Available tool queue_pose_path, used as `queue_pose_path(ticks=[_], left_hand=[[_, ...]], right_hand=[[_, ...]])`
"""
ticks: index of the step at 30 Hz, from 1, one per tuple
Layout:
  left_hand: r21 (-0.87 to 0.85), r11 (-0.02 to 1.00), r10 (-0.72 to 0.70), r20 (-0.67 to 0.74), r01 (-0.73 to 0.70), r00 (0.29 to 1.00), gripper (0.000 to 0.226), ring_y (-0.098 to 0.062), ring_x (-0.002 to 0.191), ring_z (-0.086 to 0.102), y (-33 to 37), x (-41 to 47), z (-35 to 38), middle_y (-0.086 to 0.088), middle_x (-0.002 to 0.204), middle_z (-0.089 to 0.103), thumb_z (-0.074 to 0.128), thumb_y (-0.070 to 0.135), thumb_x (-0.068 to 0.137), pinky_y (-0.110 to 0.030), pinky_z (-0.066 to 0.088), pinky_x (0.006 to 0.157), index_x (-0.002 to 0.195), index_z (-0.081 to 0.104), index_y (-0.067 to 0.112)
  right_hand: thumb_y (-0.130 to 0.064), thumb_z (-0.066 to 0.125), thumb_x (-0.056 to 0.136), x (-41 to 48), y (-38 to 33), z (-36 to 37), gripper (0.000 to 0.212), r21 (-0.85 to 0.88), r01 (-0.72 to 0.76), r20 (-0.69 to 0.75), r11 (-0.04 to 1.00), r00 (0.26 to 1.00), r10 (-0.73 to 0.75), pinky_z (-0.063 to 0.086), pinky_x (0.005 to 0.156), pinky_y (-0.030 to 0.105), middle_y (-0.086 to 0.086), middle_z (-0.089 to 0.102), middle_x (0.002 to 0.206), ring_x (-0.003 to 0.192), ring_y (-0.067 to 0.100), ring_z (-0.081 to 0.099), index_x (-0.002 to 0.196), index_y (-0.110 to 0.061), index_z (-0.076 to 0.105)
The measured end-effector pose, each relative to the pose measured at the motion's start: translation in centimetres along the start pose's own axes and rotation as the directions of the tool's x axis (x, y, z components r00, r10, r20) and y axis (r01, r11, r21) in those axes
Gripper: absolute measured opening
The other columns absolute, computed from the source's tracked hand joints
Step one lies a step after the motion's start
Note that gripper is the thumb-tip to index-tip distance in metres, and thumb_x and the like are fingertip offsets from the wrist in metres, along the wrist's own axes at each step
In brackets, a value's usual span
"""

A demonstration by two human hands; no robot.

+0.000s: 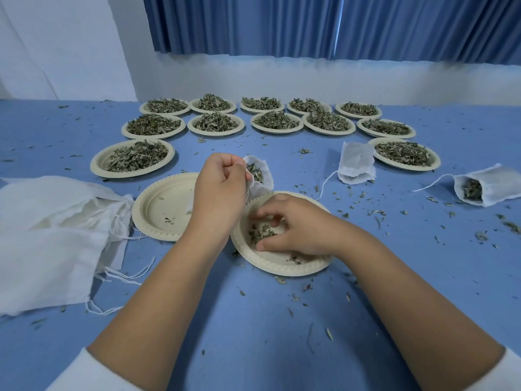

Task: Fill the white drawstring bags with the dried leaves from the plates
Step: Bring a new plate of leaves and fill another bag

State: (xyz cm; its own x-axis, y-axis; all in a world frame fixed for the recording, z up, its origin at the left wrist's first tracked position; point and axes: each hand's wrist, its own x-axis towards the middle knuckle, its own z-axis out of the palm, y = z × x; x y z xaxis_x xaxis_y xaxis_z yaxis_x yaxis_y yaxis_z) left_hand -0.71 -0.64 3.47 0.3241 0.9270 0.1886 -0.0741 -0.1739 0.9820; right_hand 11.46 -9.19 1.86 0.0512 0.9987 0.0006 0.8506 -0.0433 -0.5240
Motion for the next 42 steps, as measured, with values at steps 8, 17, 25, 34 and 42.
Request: queue_pose_path(ticks=[8, 17, 25, 34, 42], left_hand=[[0.01, 1.0, 0.008, 0.005, -0.008, 1.0, 0.016, -0.008, 0.046, 0.045, -0.1, -0.1, 0.1, 0.007, 0.066, 0.058, 0.048, 0.017, 0.099, -0.025, 0.034, 0.053, 0.084, 0.053, 0.021], [0.022, 1.0, 0.004, -0.006, -0.004, 1.0, 0.015, -0.006, 0.046, 0.046, -0.1, 0.0, -0.1, 0.008, 0.067, 0.06, 0.049, 0.019, 0.099, -0.023, 0.035, 0.051, 0.085, 0.054, 0.022], [0.097, 0.995, 0.009, 0.033, -0.012, 0.999, 0.011, -0.002, 0.044, 0.047, 0.2, -0.3, 0.1, 0.008, 0.066, 0.062, 0.051, 0.018, 0.097, -0.022, 0.036, 0.05, 0.087, 0.057, 0.021], [0.136, 0.987, 0.054, 0.24, -0.088, 0.969, 0.013, -0.005, 0.061, 0.061, 0.4, -1.3, 0.6, 0.008, 0.063, 0.066, 0.055, 0.013, 0.096, -0.025, 0.05, 0.065, 0.086, 0.058, 0.02], [0.099, 0.99, 0.062, 0.351, -0.103, 0.934, 0.009, 0.001, 0.057, 0.059, 0.5, -2.0, 1.0, 0.008, 0.061, 0.063, 0.054, 0.011, 0.097, -0.014, 0.049, 0.061, 0.088, 0.057, 0.014]], right_hand=[[-0.017, 0.073, 0.085, 0.0, -1.1, 0.7, 0.018, 0.007, 0.108, -0.04, 0.994, 0.993, -0.107, 0.043, 0.09, 0.025, -0.004, 0.067, 0.1, 0.094, 0.009, 0.058, 0.102, -0.019, 0.077], [-0.018, 0.074, 0.084, -0.3, -1.1, 0.2, 0.007, 0.082, 0.078, -0.041, 0.994, 0.996, -0.075, 0.05, 0.081, 0.025, -0.014, 0.069, 0.083, 0.081, 0.003, 0.062, 0.09, -0.02, 0.078], [-0.009, 0.076, 0.082, -1.4, -0.1, -3.3, 0.015, 0.633, 0.196, -0.375, 0.749, 0.924, 0.074, 0.053, 0.073, 0.016, -0.003, 0.076, 0.084, 0.074, 0.005, 0.068, 0.087, -0.023, 0.077], [-0.007, 0.077, 0.081, -0.4, -0.5, -1.8, 0.015, 0.456, 0.129, -0.54, 0.88, 0.826, 0.159, 0.053, 0.073, 0.018, -0.001, 0.074, 0.087, 0.074, 0.007, 0.068, 0.091, -0.018, 0.077], [-0.001, 0.076, 0.075, -0.3, -0.8, -1.3, 0.027, 0.471, 0.087, -0.601, 0.878, 0.76, 0.247, 0.046, 0.058, 0.01, -0.014, 0.065, 0.061, 0.059, -0.002, 0.063, 0.071, -0.025, 0.063]])
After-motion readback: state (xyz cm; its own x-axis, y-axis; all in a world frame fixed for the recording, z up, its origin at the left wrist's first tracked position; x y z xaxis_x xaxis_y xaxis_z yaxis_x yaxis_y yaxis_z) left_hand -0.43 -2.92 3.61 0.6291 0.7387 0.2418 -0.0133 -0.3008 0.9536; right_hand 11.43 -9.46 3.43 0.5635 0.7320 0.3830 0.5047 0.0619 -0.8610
